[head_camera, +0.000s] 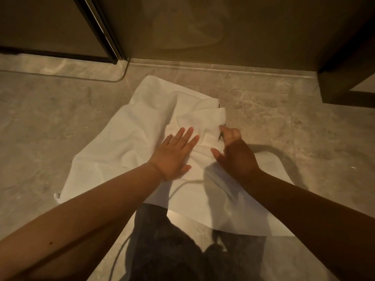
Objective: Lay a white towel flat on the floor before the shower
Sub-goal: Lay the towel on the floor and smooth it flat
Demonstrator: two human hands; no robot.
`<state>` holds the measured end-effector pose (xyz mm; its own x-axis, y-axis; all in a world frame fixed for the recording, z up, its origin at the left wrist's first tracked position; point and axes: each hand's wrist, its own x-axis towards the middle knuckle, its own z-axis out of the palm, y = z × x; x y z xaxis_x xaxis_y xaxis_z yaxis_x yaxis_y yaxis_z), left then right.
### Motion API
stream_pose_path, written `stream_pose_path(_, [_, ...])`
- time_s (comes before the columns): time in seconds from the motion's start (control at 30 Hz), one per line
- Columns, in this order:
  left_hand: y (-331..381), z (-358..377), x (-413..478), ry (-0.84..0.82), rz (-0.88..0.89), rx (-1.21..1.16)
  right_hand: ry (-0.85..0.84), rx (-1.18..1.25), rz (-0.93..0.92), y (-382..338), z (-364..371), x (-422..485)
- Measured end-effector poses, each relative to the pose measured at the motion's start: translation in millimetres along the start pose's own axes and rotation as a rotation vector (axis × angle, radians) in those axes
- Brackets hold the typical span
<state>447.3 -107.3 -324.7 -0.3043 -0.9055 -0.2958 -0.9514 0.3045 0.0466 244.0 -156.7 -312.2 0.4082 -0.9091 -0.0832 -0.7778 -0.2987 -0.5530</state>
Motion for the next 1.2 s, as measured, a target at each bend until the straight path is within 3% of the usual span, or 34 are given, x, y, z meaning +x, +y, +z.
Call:
stream_pose_path(0.13, [2.3, 2.8, -4.1, -0.030, 0.006, 0.034, -0.129, 0.251, 0.213, -3.1, -3.4, 9.0])
stream_pose_path(0.4, [10.1, 6.3, -19.5, -0.102, 0.036, 0.093, -0.215, 0.178, 0.232, -12.5, -0.9, 0.4])
stream_pose_path(0.57, [16.8, 8.6, -23.2, -0.063, -0.012, 0.059, -0.034, -0.012, 0.145, -9.8, -12.3, -5.6])
stream_pose_path(0.7, [18.9, 8.0, -22.3, -0.124, -0.048, 0.037, 0.180, -0.175, 0.086, 13.4, -35.3, -3.1])
stream_pose_path(0.97, [24.8, 1.1, -20.4, -0.189, -0.007, 0.070, 0.460, -0.203, 0.376, 59.2, -84.7, 2.9])
stream_pose_path(1.1, [27.5, -2.9, -16.3, -0.180, -0.003, 0.144, 0.247, -0.264, 0.336, 60.5, -72.3, -2.7])
stream_pose_path(1.2, [29.2, -8.1, -10.7, -0.204, -0.006, 0.237, 0.001, -0.385, 0.145, 51.8, -52.9, -11.5])
